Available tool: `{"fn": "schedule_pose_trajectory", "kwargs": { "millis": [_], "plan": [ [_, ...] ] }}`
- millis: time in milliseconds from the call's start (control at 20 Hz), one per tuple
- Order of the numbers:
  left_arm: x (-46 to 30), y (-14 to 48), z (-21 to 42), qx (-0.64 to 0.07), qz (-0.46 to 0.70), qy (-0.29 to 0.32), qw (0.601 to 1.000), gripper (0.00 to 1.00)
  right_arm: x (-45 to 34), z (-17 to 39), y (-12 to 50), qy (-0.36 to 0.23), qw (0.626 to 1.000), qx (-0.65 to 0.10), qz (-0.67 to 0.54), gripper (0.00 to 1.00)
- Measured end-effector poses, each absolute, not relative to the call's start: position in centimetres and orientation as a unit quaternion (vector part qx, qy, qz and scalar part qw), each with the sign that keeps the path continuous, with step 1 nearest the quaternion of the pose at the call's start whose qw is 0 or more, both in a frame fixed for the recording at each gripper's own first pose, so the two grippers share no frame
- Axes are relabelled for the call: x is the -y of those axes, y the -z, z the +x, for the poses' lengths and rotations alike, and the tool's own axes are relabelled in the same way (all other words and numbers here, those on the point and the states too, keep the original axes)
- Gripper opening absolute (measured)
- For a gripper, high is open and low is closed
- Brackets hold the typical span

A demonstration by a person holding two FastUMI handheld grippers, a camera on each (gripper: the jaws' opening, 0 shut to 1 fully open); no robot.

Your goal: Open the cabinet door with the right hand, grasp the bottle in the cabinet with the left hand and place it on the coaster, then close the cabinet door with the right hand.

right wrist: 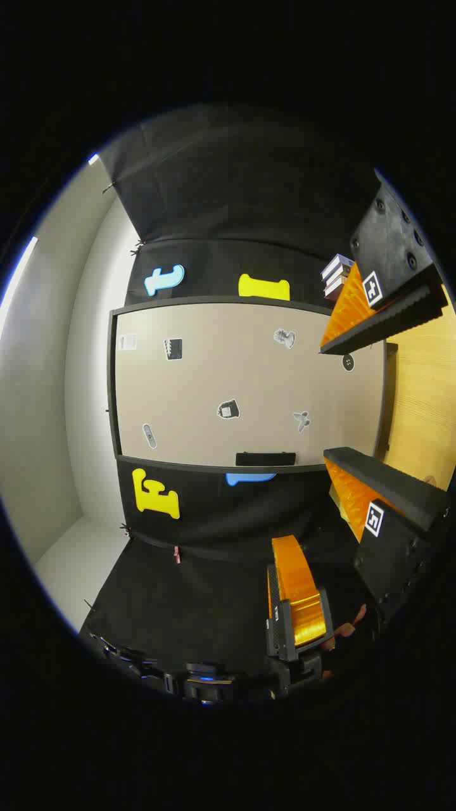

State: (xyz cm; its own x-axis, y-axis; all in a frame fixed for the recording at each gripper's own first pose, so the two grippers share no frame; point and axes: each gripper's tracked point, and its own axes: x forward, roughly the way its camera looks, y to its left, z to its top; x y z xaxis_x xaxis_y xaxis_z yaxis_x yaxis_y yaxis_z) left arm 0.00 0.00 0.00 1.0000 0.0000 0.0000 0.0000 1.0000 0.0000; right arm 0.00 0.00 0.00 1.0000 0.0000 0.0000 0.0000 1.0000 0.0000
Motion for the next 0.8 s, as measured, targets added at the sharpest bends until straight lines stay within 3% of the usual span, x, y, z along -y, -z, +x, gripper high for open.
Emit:
{"fn": "schedule_pose_trajectory", "kwargs": {
  "millis": [800],
  "plan": [
    [-1.6, 0.8, -0.9, -0.007, 0.003, 0.002, 1.000, 0.83, -1.2, -0.2, 0.5, 0.012, 1.000, -0.010, -0.007, 0.95]
  ]
}}
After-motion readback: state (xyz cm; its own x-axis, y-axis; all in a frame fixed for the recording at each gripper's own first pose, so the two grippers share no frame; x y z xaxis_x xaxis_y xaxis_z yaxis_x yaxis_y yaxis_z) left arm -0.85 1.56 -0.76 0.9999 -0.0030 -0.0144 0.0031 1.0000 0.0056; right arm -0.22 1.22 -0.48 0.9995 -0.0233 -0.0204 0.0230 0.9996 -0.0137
